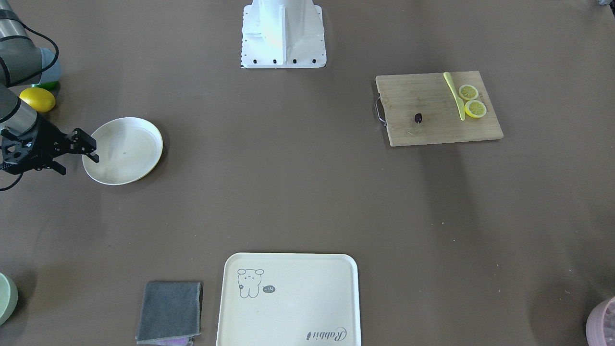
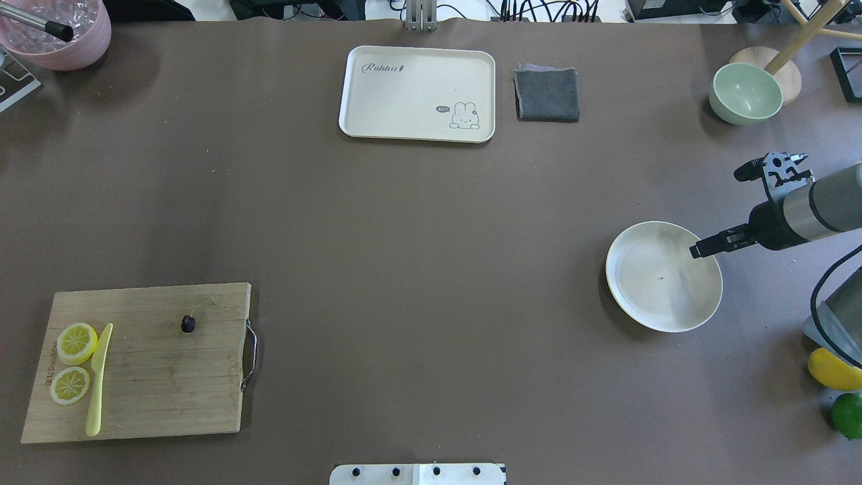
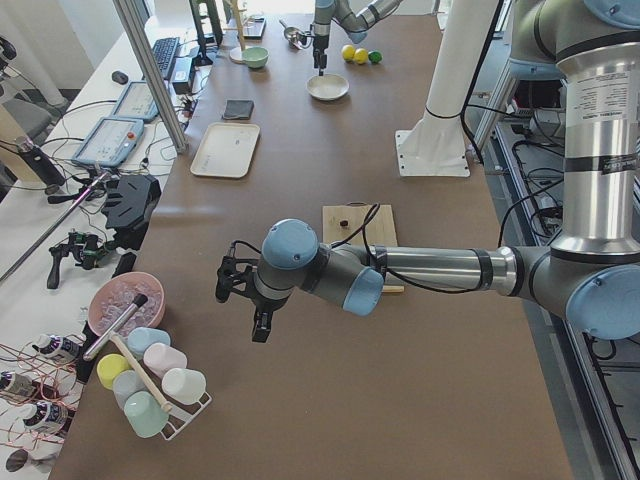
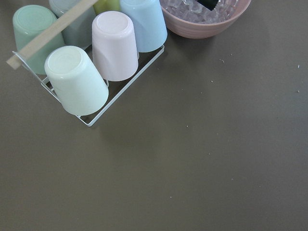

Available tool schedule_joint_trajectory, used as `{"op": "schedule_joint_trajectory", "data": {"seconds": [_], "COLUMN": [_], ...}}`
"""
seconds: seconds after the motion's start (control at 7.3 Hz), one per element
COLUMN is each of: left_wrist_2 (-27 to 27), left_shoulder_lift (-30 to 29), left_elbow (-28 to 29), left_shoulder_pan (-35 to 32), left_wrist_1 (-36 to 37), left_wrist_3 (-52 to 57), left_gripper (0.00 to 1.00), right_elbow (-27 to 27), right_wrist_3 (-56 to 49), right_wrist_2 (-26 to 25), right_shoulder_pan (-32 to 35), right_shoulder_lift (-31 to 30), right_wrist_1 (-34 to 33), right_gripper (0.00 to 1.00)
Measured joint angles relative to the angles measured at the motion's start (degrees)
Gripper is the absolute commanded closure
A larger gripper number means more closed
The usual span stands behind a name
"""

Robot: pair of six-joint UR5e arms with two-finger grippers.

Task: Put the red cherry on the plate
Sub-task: 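Reach the right gripper to the rim of the white plate, then drag the white plate with the right gripper toward the table center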

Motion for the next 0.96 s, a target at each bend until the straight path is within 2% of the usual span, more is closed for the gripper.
{"op": "schedule_joint_trajectory", "data": {"seconds": [0.14,0.27,0.41,0.55,0.96], "left_wrist_2": [0.0,0.0,0.0,0.0,0.0], "left_shoulder_lift": [0.0,0.0,0.0,0.0,0.5], "left_elbow": [0.0,-0.1,0.0,0.0,0.2], "left_shoulder_pan": [0.0,0.0,0.0,0.0,-0.1], "left_wrist_1": [0.1,0.1,0.1,0.2,0.2], "left_wrist_3": [0.0,0.0,0.0,0.0,0.0], "left_gripper": [0.02,0.02,0.02,0.02,0.02], "right_elbow": [0.0,0.0,0.0,-0.1,0.0], "right_wrist_3": [0.1,0.1,0.1,0.0,-0.5], "right_wrist_2": [0.0,0.0,-0.2,-0.3,-1.5], "right_shoulder_pan": [-0.2,-0.5,-0.8,-1.0,-1.2], "right_shoulder_lift": [0.0,0.0,0.0,0.1,0.1], "right_wrist_1": [0.0,0.0,0.0,0.0,0.0], "right_gripper": [0.21,0.49,0.86,1.0,1.0]}}
